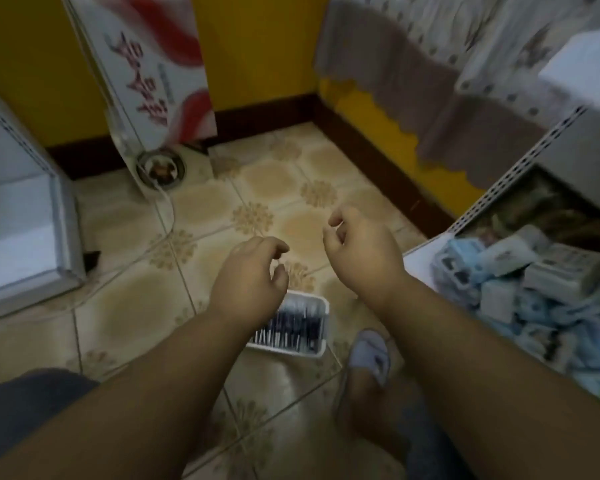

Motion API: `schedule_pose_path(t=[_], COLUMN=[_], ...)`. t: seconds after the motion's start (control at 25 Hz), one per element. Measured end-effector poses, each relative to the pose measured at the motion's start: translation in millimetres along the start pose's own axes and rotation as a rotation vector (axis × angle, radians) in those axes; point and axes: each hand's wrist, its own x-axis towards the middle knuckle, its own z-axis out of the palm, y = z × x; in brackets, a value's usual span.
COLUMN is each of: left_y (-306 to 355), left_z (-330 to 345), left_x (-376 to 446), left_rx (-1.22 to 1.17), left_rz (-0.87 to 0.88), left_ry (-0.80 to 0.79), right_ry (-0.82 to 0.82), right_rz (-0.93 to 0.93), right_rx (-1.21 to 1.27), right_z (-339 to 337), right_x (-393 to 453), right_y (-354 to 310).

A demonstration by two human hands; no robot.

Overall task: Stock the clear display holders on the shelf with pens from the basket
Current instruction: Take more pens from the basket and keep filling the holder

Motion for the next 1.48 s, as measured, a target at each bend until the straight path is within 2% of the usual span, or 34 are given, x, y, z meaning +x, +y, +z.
schedule_pose_path(t=[0.12, 0.24, 0.44, 0.6, 0.76, 0.92, 1.08, 1.24, 1.36, 1.48], left_y=[-46.0, -85.6, -154.0, -188.9, -182.6, -193.9, -215.0, -219.5, -215.4, -209.1], left_z=[58.1, 106.8, 183.2, 231.7, 269.6, 291.7, 297.5, 290.6, 279.3, 262.7], left_x=[19.9, 31.8, 35.9, 37.5, 44.5, 41.8, 32.6, 35.2, 33.4, 38.0], left_rx=[-0.032, -0.070, -0.181, -0.128, 0.107, 0.134, 0.094, -0.031, -0.064, -0.133], left_rz=[-0.132, -0.264, -0.821, -1.073, -1.060, -1.098, -1.017, -0.920, -0.884, -0.901], left_ry=[-0.140, -0.210, -0.341, -0.394, -0.538, -0.413, -0.436, -0.392, -0.355, -0.323], right_ry=[-0.165, -0.315, -0.518, -0.629, -0.668, -0.632, -0.636, -0.659, -0.756, -0.863], right_rz=[0.077, 0.169, 0.251, 0.307, 0.309, 0.363, 0.396, 0.417, 0.428, 0.382], right_rx=[-0.019, 0.000, 0.015, 0.045, 0.030, 0.033, 0.011, -0.047, -0.229, -0.275], right_z=[69.8, 133.5, 226.2, 274.7, 301.5, 308.4, 314.8, 327.5, 336.3, 352.7], right_x=[22.7, 30.2, 15.0, 8.9, 12.5, 13.0, 16.2, 15.9, 18.2, 17.6], right_y=[46.4, 86.5, 136.1, 155.2, 160.8, 172.9, 182.8, 178.8, 167.3, 155.5])
